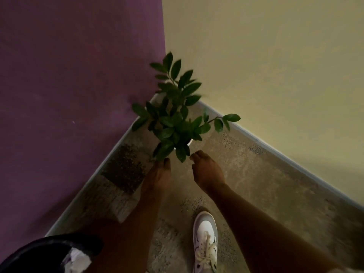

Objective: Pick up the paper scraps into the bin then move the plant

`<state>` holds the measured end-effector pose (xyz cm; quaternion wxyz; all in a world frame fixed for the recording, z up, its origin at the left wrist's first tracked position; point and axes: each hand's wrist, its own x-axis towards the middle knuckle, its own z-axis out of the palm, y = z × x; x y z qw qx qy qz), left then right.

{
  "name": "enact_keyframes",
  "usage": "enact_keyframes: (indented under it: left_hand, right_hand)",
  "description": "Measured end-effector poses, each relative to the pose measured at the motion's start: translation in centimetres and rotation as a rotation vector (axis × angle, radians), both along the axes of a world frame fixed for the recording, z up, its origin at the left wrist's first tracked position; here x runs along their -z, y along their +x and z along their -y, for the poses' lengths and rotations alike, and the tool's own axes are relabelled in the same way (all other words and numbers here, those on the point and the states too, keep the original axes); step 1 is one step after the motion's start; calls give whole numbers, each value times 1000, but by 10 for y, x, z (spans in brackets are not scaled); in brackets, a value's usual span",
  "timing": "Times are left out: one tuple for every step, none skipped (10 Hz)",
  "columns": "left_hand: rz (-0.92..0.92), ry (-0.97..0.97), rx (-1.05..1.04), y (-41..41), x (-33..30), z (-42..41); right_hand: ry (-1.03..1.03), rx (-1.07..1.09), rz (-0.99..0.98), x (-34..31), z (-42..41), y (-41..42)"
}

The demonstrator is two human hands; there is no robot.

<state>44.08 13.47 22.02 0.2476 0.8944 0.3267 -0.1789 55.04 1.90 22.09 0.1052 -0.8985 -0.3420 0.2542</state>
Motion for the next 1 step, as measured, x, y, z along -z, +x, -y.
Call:
enact_keyframes:
  left_hand:
    - [-7,57,94,-12,-34,-5]
  right_hand:
    - [19,52,13,-38,-2,-8]
